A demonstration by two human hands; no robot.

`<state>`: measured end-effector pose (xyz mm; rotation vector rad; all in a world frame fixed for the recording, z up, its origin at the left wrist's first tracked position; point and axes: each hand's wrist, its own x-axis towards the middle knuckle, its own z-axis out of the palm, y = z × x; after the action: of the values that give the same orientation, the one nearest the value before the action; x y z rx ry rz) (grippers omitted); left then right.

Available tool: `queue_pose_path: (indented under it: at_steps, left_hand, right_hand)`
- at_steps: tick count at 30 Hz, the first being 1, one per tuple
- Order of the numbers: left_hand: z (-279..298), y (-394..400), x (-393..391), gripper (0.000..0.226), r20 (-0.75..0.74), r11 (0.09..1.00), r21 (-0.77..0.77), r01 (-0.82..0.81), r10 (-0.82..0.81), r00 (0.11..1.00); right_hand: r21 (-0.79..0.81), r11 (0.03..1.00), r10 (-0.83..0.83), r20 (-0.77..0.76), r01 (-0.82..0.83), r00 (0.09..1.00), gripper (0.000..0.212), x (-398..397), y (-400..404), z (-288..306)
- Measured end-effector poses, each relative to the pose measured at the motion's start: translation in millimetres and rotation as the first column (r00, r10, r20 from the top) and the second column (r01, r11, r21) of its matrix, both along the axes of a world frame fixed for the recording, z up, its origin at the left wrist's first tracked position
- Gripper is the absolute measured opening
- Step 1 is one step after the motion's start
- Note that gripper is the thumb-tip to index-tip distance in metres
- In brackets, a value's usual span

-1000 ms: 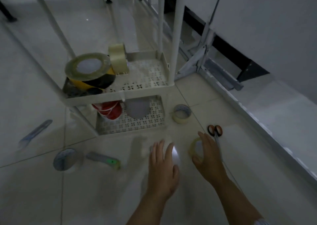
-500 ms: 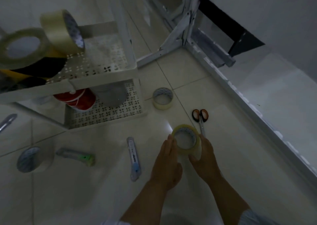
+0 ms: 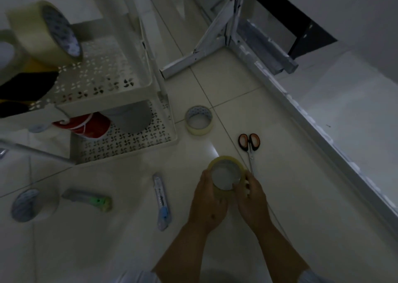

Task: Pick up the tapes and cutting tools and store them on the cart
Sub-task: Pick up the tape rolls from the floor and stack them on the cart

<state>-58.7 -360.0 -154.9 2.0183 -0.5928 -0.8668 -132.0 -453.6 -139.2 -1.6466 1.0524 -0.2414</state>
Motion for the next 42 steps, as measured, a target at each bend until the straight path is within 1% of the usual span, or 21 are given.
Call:
queue_pose_path:
  at_steps: [1,3,6,9,11,14,17,21,24,28,31,33,36,38,40,42]
  left_hand:
    - [4.5,1.3,-0.2,0.080,0.002,0.999,-0.022,-0.032,0.032,0.999]
    - [14.5,3.8,-0.6,0.072,0.053,0.996,-0.071,-0.060,0.064,0.997]
    - [28.1,10.6,2.3,0.077,0.131,0.989,-0.095,-0.117,0.129,0.983]
    - [46.2,22.7,12.8,0.083,0.193,0.974,-0.113,-0.195,0.214,0.958]
    - [61.1,33.4,20.2,0.081,0.250,0.971,-0.141,-0.194,0.224,0.942]
    - [85.2,50.9,29.4,0.066,0.293,0.961,-0.207,-0.185,0.241,0.925]
    - [107.4,70.1,38.2,0.056,0.297,0.951,-0.244,-0.190,0.260,0.919]
    - [132.5,96.5,51.2,0.047,0.346,0.936,-0.296,-0.191,0.291,0.892]
    - [150.0,114.7,66.9,0.049,0.351,0.925,-0.312,-0.219,0.326,0.878]
    - [176.8,129.3,94.3,0.055,0.432,0.919,-0.378,-0.113,0.283,0.857]
    - [195.9,130.5,118.6,0.055,0.565,0.937,-0.347,-0.041,0.244,0.789]
    - [204.1,128.2,135.4,0.056,0.632,0.956,-0.290,-0.032,0.217,0.744]
    - [215.1,122.4,158.3,0.061,0.697,0.982,-0.180,-0.064,0.173,0.695]
    - [219.4,118.7,174.6,0.057,0.747,0.985,-0.156,-0.069,0.163,0.644]
    - [219.9,114.5,192.5,0.060,0.786,0.986,-0.151,-0.067,0.161,0.597]
    - [219.7,111.8,208.6,0.060,0.812,0.992,-0.111,-0.060,0.125,0.570]
  right_hand:
    - [-0.014,1.000,-0.014,0.012,0.014,1.000,0.029,-0.3,3.9,1.4]
    - [-0.037,0.999,-0.036,0.048,0.038,0.998,0.032,1.5,11.3,5.3]
    - [-0.012,1.000,-0.024,0.107,0.026,0.994,0.034,9.9,18.0,18.9]
    - [-0.043,0.998,0.060,0.175,-0.054,0.983,0.039,21.5,23.4,35.1]
    - [-0.045,0.993,0.117,0.215,-0.109,0.970,0.040,31.2,28.1,49.6]
    - [-0.064,0.982,0.190,0.284,-0.179,0.940,0.039,46.9,38.1,82.0]
    - [-0.140,0.968,0.244,0.332,-0.208,0.911,0.042,63.3,53.9,115.3]
    - [-0.230,0.943,0.314,0.373,-0.241,0.873,0.044,83.7,84.1,154.1]
    - [-0.273,0.926,0.354,0.392,-0.261,0.849,0.052,96.5,103.6,178.5]
    - [-0.363,0.904,0.374,0.419,-0.225,0.827,0.056,115.4,119.2,205.1]
    - [-0.421,0.884,0.390,0.421,-0.205,0.819,0.057,134.3,123.8,223.7]
    - [-0.470,0.864,0.394,0.409,-0.180,0.823,0.057,148.3,124.8,232.8]
    - [-0.533,0.838,0.367,0.393,-0.117,0.843,0.055,171.1,125.6,242.4]
    - [-0.562,0.822,0.355,0.374,-0.094,0.857,0.054,186.5,124.7,245.1]
    - [-0.595,0.800,0.347,0.352,-0.079,0.869,0.055,202.0,122.4,245.8]
    - [-0.627,0.777,0.335,0.335,-0.057,0.881,0.054,216.7,119.1,245.4]
